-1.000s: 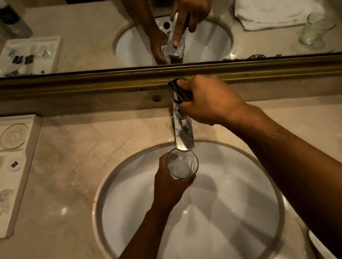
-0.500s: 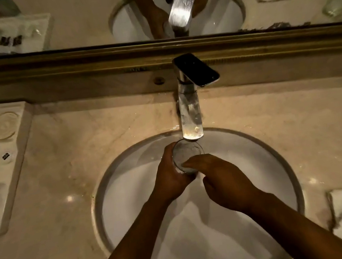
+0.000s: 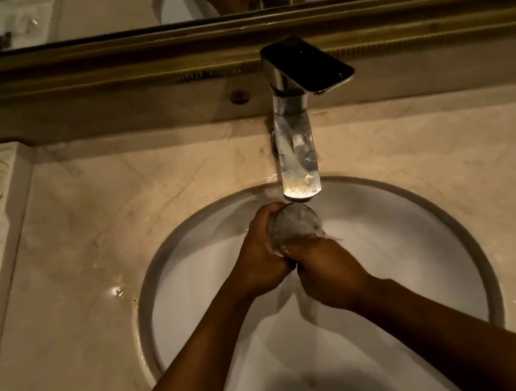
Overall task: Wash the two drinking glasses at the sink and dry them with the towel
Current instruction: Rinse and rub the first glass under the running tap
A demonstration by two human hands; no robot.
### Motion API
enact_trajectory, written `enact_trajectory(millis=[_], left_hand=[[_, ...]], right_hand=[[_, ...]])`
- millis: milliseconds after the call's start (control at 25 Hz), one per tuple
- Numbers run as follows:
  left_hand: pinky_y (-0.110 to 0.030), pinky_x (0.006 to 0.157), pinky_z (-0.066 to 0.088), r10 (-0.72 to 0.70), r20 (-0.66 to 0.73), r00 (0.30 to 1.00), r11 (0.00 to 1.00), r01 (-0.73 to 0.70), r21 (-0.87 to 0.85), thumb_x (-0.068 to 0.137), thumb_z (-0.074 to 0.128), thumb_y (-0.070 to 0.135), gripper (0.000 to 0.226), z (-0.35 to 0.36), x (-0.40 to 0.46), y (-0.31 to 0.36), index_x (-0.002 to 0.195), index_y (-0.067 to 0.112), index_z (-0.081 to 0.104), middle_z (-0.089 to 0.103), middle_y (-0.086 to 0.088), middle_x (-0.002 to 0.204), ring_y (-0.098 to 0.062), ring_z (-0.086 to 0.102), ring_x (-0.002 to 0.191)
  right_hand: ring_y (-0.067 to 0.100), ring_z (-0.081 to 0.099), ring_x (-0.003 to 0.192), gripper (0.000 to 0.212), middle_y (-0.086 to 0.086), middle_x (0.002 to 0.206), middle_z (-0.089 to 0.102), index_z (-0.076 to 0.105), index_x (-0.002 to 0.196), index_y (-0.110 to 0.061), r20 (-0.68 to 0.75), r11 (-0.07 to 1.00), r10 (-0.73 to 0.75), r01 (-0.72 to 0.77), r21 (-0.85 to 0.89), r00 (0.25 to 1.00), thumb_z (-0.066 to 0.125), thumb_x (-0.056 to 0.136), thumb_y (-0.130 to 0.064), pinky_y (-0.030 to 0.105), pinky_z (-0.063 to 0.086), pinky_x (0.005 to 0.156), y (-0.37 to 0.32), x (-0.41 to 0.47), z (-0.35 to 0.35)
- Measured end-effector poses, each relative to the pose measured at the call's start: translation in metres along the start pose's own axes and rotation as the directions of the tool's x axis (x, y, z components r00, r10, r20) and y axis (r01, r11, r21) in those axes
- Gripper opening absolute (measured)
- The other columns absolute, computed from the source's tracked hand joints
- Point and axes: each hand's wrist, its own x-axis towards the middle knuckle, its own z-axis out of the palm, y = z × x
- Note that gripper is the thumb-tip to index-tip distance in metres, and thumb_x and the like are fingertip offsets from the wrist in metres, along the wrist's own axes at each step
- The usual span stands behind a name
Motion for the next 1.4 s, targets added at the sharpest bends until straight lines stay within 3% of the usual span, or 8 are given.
enact_trajectory(millis=[120,480,640,800,1000,1160,1280,1400], left_hand=[[-0.047,0.108,0.05,-0.012,-0.04,0.999,0.999,0.014,0.03,0.071,0.08,0.02,0.08,0.008,0.003,-0.005,0.143,0.026,0.046,0.06,-0.001,0.138,-0.022,0.058,0.13],[-0.046,0.072,0.062,-0.141,0.233,0.962,0.963,0.188,-0.192,0.058,0.068,-0.012,0.078,-0.017,0.015,0.018,0.125,0.027,0.058,0.07,-0.002,0.117,-0.017,0.072,0.1],[-0.043,0.085,0.052,-0.19,0.276,0.942,0.552,0.335,-0.764,0.077,0.058,0.013,0.041,-0.015,0.012,0.005,0.115,0.012,0.073,0.073,-0.014,0.116,-0.032,0.068,0.106],[-0.043,0.106,0.045,-0.334,0.243,0.911,0.316,0.351,-0.881,0.096,0.05,0.031,0.044,0.015,0.005,0.005,0.125,0.003,0.069,0.071,-0.019,0.122,-0.035,0.065,0.117],[-0.034,0.085,0.053,-0.485,0.222,0.846,0.386,0.435,-0.813,0.083,0.056,0.037,0.046,0.01,0.016,0.01,0.108,0.001,0.069,0.067,-0.021,0.109,-0.032,0.066,0.099],[-0.017,0.044,0.037,-0.57,0.39,0.723,0.584,0.69,-0.426,0.085,0.049,0.045,0.037,-0.013,0.021,0.02,0.078,0.011,0.062,0.054,-0.009,0.065,-0.018,0.05,0.044],[-0.019,0.046,0.032,-0.587,0.368,0.721,0.617,0.693,-0.373,0.093,0.04,0.042,0.043,-0.018,0.024,0.034,0.071,0.014,0.064,0.054,-0.002,0.054,-0.019,0.049,0.044],[-0.031,0.066,0.053,-0.454,0.285,0.844,0.495,0.505,-0.707,0.097,0.04,0.036,0.046,0.001,0.019,0.028,0.095,0.004,0.073,0.073,-0.013,0.084,-0.026,0.069,0.072]], right_hand=[[0.015,0.061,0.109,0.048,0.001,0.12,0.066,0.064,0.126,-0.01,0.015,0.944,0.194,-0.19,0.27,0.981,0.053,0.085,0.013,0.023,0.047,0.092,-0.011,0.005,0.007],[0.028,0.072,0.098,0.034,0.008,0.112,0.075,0.074,0.112,-0.018,0.081,0.973,-0.072,0.088,-0.212,0.994,0.081,0.08,-0.027,0.037,0.057,0.084,0.029,0.007,-0.014],[0.025,0.073,0.093,0.027,0.005,0.106,0.076,0.076,0.107,-0.019,-0.008,0.957,-0.038,0.034,-0.288,0.999,0.076,0.085,-0.034,0.035,0.06,0.078,0.014,0.001,-0.007],[0.015,0.068,0.091,0.02,-0.002,0.103,0.074,0.072,0.107,-0.02,-0.167,0.968,0.247,-0.237,0.078,0.955,0.058,0.097,-0.031,0.028,0.052,0.081,-0.022,0.005,0.006],[0.019,0.069,0.086,0.042,0.002,0.099,0.074,0.071,0.108,-0.019,-0.137,0.987,0.022,-0.044,-0.154,0.99,0.039,0.101,-0.044,0.028,0.051,0.072,-0.029,0.004,-0.001],[0.018,0.067,0.105,0.033,-0.001,0.114,0.073,0.073,0.11,-0.024,0.053,0.915,-0.252,0.256,-0.311,0.966,0.05,0.098,-0.045,0.028,0.05,0.084,0.011,0.002,-0.011],[0.016,0.058,0.117,0.027,-0.002,0.122,0.069,0.072,0.112,-0.025,0.069,0.938,-0.278,0.287,-0.196,0.958,0.054,0.098,-0.039,0.035,0.047,0.101,0.015,0.008,-0.011],[0.02,0.061,0.108,0.035,0.003,0.114,0.073,0.073,0.111,-0.018,-0.099,0.991,-0.096,0.086,-0.101,0.99,0.052,0.096,-0.042,0.033,0.052,0.09,0.006,0.002,-0.001]])
